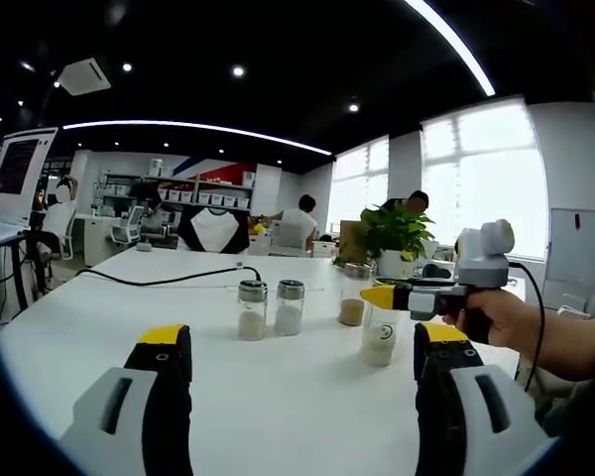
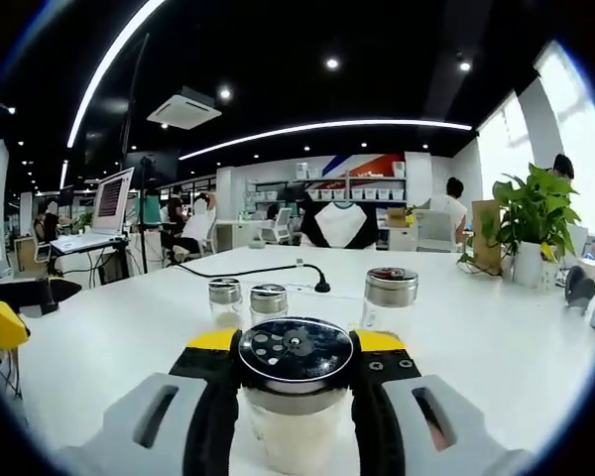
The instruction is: Rotate the seasoning bottle until the label or dispensing opening points toward the visible target arrow and the bottle remains upright within the marked orientation range
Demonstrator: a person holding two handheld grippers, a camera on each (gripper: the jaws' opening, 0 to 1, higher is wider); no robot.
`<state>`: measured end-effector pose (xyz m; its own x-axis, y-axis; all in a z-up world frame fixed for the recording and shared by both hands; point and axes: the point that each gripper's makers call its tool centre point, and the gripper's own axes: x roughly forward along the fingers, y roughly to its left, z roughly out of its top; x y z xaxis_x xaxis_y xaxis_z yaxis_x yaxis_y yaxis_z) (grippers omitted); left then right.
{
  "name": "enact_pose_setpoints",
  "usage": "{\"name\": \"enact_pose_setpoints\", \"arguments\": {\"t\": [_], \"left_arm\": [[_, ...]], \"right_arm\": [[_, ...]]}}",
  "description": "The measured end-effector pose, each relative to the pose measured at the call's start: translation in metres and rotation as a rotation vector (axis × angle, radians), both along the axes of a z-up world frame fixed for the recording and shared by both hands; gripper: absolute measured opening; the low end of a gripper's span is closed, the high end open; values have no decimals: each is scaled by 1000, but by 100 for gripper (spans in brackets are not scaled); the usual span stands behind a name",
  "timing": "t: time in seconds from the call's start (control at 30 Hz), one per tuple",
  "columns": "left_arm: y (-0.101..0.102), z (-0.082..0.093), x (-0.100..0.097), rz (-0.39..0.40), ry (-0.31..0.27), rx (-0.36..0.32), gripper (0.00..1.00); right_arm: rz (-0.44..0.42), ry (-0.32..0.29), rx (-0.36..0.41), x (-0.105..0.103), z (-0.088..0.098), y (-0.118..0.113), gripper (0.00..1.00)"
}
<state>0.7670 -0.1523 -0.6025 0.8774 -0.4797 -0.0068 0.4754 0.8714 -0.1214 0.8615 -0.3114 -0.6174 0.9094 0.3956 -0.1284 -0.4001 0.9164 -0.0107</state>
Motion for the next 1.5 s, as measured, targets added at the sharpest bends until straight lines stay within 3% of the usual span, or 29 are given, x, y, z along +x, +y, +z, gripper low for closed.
{"name": "enact_pose_setpoints", "arguments": {"t": [0.47,0.8,1.5], "left_arm": [[-1,1,-1,2,-4,4,97],[-3,1,-3,-4,-3,14,98],[-2,2,-1,-1,-3,15,98]], "right_arm": [[133,-4,9,-1,0,8,42],[294,-4,45,-3,0,17,42],[458,12,63,-8,-1,25,42]]}}
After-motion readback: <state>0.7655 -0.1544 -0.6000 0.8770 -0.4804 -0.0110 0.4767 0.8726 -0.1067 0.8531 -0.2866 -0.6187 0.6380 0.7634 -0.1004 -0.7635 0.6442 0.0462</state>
